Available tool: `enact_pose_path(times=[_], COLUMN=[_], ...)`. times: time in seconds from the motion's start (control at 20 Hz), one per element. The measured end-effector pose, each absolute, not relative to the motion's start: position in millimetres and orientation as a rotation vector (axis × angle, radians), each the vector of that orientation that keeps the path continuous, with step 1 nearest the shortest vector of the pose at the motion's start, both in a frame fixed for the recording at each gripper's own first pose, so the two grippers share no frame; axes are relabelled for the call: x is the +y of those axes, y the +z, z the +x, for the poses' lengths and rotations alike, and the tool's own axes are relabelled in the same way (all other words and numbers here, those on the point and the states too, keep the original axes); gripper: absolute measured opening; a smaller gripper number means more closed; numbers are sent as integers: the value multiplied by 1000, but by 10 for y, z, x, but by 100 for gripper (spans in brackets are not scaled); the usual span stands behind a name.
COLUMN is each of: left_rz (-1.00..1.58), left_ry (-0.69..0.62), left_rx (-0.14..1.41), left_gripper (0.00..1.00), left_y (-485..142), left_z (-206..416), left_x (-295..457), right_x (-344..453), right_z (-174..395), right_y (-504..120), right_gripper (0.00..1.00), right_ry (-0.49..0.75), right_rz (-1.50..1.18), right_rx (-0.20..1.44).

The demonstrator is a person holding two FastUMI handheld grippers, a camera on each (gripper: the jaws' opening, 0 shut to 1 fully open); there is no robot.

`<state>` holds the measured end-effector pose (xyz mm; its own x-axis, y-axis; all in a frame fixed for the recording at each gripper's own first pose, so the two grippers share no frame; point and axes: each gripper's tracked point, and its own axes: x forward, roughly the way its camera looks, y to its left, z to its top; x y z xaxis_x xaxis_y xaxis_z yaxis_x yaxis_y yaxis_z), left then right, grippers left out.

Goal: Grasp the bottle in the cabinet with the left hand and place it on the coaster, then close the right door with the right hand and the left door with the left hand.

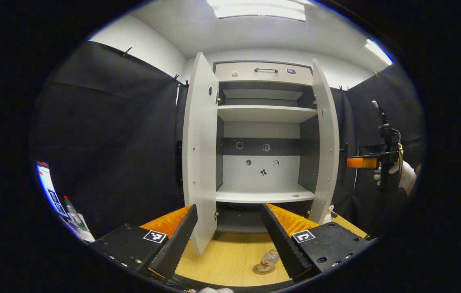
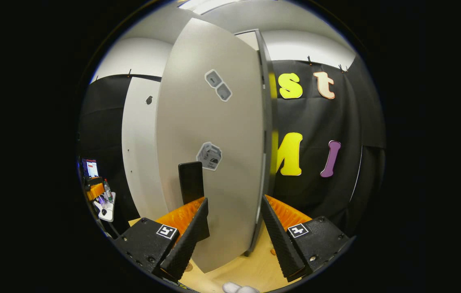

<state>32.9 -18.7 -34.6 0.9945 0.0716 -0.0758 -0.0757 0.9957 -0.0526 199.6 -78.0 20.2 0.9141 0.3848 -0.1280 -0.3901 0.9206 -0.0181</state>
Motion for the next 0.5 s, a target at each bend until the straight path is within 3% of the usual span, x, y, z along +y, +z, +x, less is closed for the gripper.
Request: enact_pose_path(times=[0.5], left_rz=[-70], left_ry=[1], left_rx=[90], left_gripper=[96], left_y=[-560], left_z=[383], left_x=[191], right_x=[213], right_z=[2201], right_y=[187], right_gripper=[82], right_ry=[362], right_rz=[-51], right_rx=[88])
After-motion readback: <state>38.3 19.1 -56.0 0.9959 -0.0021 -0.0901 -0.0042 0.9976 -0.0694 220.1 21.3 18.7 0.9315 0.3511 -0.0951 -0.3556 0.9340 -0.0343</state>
